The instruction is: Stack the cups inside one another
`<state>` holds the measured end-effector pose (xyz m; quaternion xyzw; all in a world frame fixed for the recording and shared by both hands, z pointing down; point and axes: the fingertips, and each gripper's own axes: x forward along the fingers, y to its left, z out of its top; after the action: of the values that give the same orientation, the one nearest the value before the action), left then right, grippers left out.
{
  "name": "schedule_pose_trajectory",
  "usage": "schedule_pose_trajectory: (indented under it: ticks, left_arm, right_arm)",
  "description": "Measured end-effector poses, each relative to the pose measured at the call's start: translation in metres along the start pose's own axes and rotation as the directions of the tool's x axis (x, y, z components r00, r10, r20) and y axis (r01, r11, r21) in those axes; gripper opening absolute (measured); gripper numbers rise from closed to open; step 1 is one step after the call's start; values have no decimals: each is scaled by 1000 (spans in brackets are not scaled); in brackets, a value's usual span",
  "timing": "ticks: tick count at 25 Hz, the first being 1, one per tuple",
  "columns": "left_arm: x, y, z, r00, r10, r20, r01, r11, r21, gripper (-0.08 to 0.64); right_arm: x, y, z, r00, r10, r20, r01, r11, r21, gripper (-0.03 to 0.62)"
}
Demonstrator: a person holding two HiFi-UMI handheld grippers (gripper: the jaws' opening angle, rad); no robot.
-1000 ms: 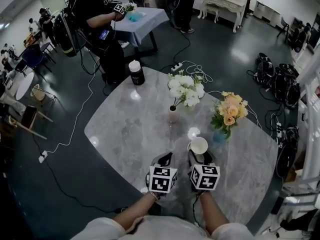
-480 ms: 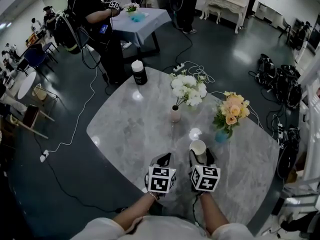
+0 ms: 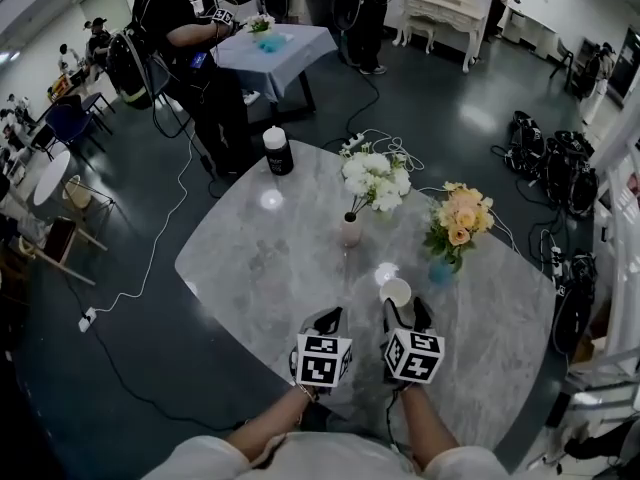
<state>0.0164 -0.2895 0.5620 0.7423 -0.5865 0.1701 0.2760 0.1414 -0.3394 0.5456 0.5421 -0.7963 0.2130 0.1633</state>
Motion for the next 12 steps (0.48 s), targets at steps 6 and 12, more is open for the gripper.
schedule_pose_trajectory:
  ticks: [6, 12]
  left_arm:
    - [-12, 2, 2, 1000, -12, 18, 11, 1000, 7, -5]
    - [-27, 4, 4, 999, -28, 39, 28, 1000, 13, -5]
  right_arm:
    - [-11, 11, 6, 1000, 4, 20, -4, 1000, -3, 252]
    - [-29, 20, 7, 999, -10, 38, 10, 1000, 1, 242]
